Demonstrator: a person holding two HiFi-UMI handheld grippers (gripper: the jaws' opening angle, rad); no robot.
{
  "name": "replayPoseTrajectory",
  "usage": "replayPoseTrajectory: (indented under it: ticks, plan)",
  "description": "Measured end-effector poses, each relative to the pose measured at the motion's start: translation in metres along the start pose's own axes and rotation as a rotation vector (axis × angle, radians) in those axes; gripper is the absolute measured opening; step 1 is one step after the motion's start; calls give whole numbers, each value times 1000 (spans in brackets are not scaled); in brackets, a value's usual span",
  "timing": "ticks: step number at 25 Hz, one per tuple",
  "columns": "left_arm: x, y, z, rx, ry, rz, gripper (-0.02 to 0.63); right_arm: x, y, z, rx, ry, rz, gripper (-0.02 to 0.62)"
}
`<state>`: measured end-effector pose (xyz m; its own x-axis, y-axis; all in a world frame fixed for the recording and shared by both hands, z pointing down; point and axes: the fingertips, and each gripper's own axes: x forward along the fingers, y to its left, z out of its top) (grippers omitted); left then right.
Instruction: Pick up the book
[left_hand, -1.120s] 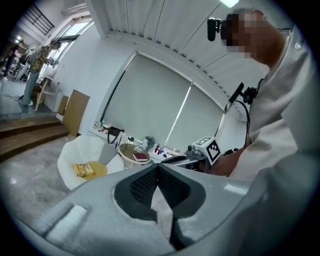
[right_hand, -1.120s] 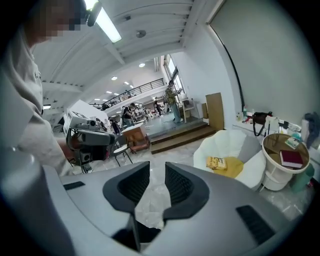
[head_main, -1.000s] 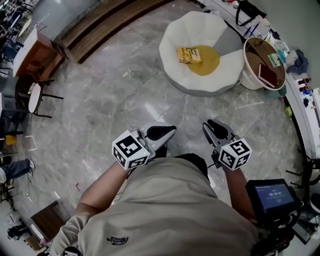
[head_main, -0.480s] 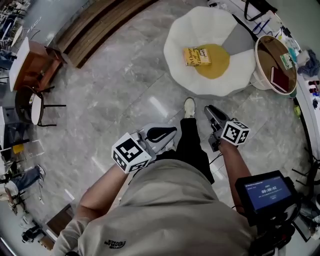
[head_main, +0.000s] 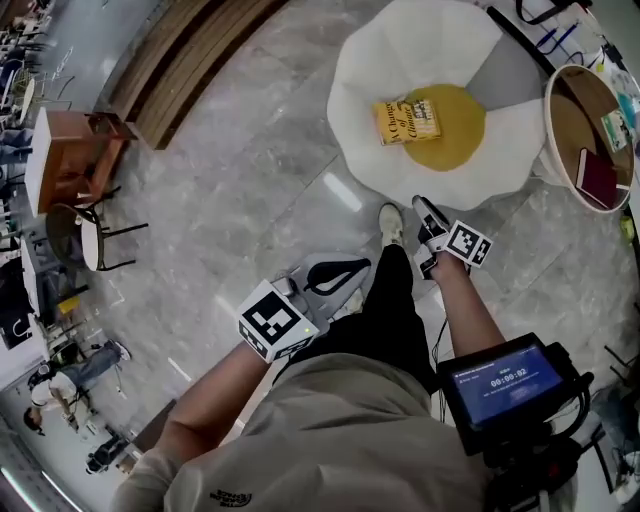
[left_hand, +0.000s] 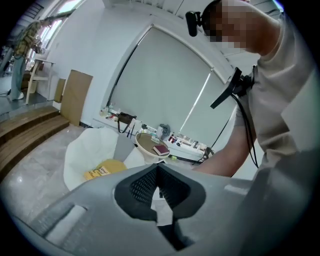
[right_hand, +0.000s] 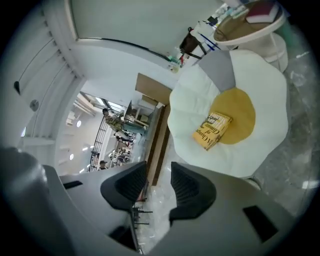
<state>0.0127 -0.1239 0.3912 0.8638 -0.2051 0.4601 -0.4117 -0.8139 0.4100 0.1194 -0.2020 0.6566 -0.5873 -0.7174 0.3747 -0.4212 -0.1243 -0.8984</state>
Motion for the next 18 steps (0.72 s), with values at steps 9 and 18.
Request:
replayPoseTrajectory:
  ticks: [9, 18]
  plan:
    - [101, 102, 7, -23, 33, -35, 6, 129, -129, 41, 218, -29, -39, 160]
    - [168, 188, -20, -54, 58, -40, 6, 220, -243, 52, 360, -38, -48, 206]
